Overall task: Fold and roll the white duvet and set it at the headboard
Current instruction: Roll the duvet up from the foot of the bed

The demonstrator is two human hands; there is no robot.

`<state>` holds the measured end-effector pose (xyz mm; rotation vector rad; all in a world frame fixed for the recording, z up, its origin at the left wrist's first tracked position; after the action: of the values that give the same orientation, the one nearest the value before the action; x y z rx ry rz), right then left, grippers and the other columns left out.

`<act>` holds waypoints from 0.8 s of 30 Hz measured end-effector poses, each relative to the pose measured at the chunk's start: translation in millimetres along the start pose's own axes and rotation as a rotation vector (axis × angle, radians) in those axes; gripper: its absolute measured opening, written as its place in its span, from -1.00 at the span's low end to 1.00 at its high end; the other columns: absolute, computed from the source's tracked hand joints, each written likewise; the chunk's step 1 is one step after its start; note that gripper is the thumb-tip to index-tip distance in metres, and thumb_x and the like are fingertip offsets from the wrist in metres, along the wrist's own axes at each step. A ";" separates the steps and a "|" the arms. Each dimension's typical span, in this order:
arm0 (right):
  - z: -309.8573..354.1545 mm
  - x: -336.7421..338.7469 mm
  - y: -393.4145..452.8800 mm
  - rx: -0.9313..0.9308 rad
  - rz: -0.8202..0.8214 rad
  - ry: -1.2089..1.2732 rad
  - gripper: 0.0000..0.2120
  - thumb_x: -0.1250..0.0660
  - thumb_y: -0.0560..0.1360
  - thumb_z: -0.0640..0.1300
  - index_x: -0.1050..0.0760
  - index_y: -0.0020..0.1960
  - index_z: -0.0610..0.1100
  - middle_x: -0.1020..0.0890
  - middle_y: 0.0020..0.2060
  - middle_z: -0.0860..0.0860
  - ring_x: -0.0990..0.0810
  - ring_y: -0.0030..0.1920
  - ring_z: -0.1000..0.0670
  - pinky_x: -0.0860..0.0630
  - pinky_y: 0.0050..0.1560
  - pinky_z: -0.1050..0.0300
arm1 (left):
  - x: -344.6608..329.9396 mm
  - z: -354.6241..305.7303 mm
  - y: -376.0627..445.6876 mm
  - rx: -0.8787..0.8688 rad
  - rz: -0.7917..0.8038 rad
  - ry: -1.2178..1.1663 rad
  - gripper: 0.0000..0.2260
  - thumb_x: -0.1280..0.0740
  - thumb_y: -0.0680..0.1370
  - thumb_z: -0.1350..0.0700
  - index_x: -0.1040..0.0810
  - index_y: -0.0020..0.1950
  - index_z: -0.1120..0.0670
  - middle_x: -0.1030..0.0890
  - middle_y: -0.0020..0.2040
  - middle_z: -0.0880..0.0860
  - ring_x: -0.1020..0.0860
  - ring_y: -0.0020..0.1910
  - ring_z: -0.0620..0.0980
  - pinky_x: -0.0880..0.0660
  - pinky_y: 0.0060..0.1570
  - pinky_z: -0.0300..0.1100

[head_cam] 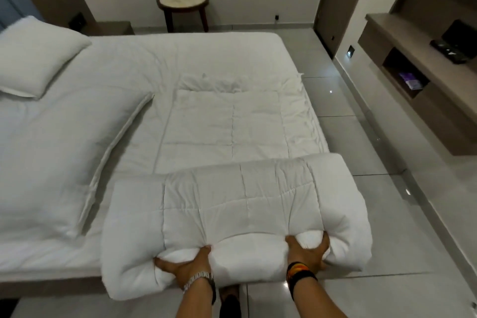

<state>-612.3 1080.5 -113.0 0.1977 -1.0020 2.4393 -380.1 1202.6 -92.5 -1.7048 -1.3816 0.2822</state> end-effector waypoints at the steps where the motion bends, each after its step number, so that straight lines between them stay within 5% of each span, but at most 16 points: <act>1: -11.4 18.8 -10.8 -0.017 0.002 -0.004 -0.02 -0.62 0.37 -0.25 -0.20 0.60 0.21 -0.15 0.54 -0.32 -0.44 0.31 -0.39 -0.45 0.28 -0.24 | 18.9 13.4 -14.3 -0.007 -0.001 0.002 0.29 -0.67 0.33 0.19 0.28 0.63 -0.28 -0.31 0.50 0.39 -0.44 0.38 0.37 -0.37 0.39 0.22; 7: -28.5 85.1 -68.2 0.005 -0.005 0.009 -0.01 -0.65 0.35 -0.21 -0.21 0.59 0.21 -0.01 0.60 -0.29 -0.34 0.45 -0.36 -0.40 0.36 -0.20 | 83.9 32.3 -74.0 -0.036 0.053 -0.057 0.23 -0.63 0.41 0.17 0.31 0.59 -0.36 -0.05 0.65 0.23 -0.28 0.54 0.28 -0.30 0.41 0.29; 12: 24.1 60.9 -76.3 0.026 0.020 -0.052 -0.06 -0.57 0.44 -0.16 -0.13 0.62 0.23 0.04 0.60 -0.28 -0.23 0.52 -0.38 -0.30 0.46 -0.22 | 66.8 -26.7 -76.6 -0.154 0.118 -0.006 0.23 -0.62 0.42 0.13 0.35 0.61 -0.28 0.08 0.67 0.27 -0.16 0.59 0.34 -0.21 0.45 0.32; 16: 118.0 3.1 -59.1 0.179 0.132 -0.033 -0.13 -0.54 0.48 -0.10 -0.16 0.65 0.10 0.05 0.62 -0.28 -0.31 0.51 -0.33 -0.34 0.43 -0.02 | 16.4 -112.5 -57.0 -0.471 0.312 -0.097 0.11 -0.58 0.45 0.06 0.23 0.64 -0.29 -0.14 0.65 0.21 -0.35 0.52 0.22 -0.34 0.46 0.17; 20: 213.5 -63.8 -44.3 0.532 0.195 0.130 -0.29 -0.51 0.53 -0.06 -0.29 0.60 -0.01 -0.13 0.56 -0.12 -0.44 0.40 -0.04 -0.41 0.39 0.25 | -32.6 -195.0 -30.0 -0.826 0.561 -0.127 -0.21 -0.44 0.57 0.18 -0.11 0.62 -0.31 -0.42 0.53 0.05 -0.51 0.41 0.00 -0.55 0.26 -0.03; 22: 223.7 -87.5 -33.1 0.660 0.147 0.020 -0.38 -0.46 0.58 -0.01 -0.34 0.58 -0.02 -0.14 0.58 -0.08 -0.36 0.43 0.03 -0.31 0.35 0.43 | -51.7 -218.5 -5.5 -0.872 0.494 -0.180 -0.33 -0.39 0.62 0.22 -0.23 0.61 -0.22 -0.48 0.47 -0.02 -0.54 0.37 -0.07 -0.54 0.21 -0.22; 24: 195.3 -101.5 -9.1 0.620 0.089 -0.124 -0.37 -0.42 0.60 0.05 -0.31 0.60 0.00 -0.11 0.63 -0.15 -0.20 0.58 -0.06 -0.20 0.44 0.32 | -60.1 -201.0 32.9 -0.771 0.291 -0.225 -0.38 -0.38 0.62 0.24 -0.30 0.61 -0.13 -0.47 0.47 -0.05 -0.51 0.39 -0.03 -0.51 0.24 -0.28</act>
<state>-529.6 911.6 1.7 0.5237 -0.2715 2.7785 -247.0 1052.5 -22.6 -2.5850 -1.5083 0.1005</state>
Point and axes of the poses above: each hand's wrist, its own y-axis towards the middle knuckle, its own x-axis out of the back of the hand, z = x × y, the point moved 4 cm from there along y, towards the middle knuckle
